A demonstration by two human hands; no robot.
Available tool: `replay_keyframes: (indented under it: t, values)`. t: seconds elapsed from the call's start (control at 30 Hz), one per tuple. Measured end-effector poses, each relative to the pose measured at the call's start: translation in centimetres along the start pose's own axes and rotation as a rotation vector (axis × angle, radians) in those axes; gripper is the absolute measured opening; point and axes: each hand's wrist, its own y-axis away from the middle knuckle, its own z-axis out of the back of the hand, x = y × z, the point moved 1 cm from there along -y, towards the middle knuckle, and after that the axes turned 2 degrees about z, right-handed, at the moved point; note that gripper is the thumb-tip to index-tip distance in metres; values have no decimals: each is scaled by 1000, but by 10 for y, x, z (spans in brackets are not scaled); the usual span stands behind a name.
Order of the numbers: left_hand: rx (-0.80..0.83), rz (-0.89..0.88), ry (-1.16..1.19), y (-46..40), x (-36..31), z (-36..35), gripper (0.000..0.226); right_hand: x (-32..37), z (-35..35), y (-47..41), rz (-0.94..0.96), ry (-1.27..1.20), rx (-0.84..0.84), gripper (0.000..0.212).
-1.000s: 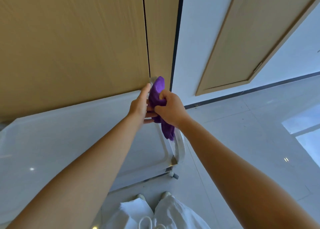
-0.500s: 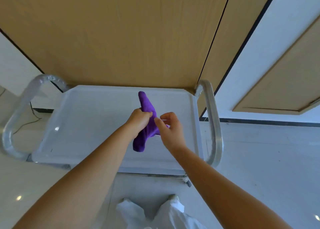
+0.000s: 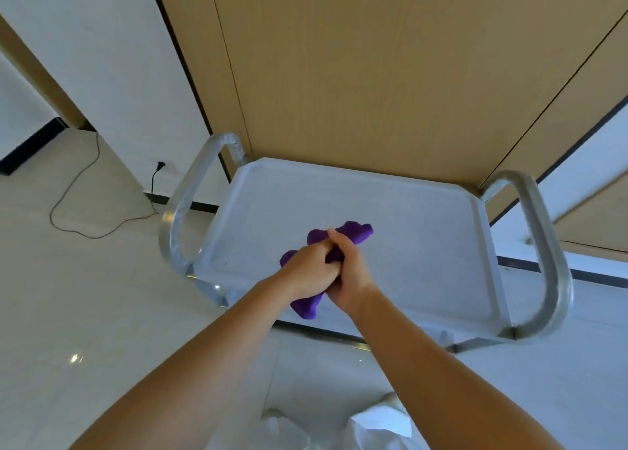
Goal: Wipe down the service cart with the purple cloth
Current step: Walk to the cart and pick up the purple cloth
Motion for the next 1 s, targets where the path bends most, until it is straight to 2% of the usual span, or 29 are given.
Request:
replay_keyframes:
  t: [0.07,0.13,0.27,0.4,0.47,0.53,0.63,0.7,0.77,0.83,1.0]
  values:
    - [-1,-43,42,15,22,21,47,-15,-18,2,16,-15,-28,24]
    - [-58,-79,116,26,42,37,44,-27,-34,5,27,-39,-46,23]
    - [-331,-68,270,32,82,64,33,-41,-60,3,72,49,-87,24]
    - [-439,89,225,27,129,83,35,-49,-78,-9,197,359,-222,29]
    - [-465,186,209,24,157,86,34,-53,-80,-16,255,484,-264,21]
    - [-454,262,179,19,180,88,35,-53,-80,-26,346,516,-315,15]
    - [-439,307,170,6,203,89,26,-53,-79,-48,500,551,-384,25]
    - [-469,326,173,-6,212,89,13,-61,-76,-68,637,721,-324,34]
    - [-504,327,186,-19,217,91,19,-74,-74,-87,687,1005,-212,56]
    - [-514,334,249,-34,226,93,22,-90,-74,-104,630,1228,-107,68]
    - [-566,288,325,-64,247,98,34,-129,-83,-150,407,1558,-4,67]
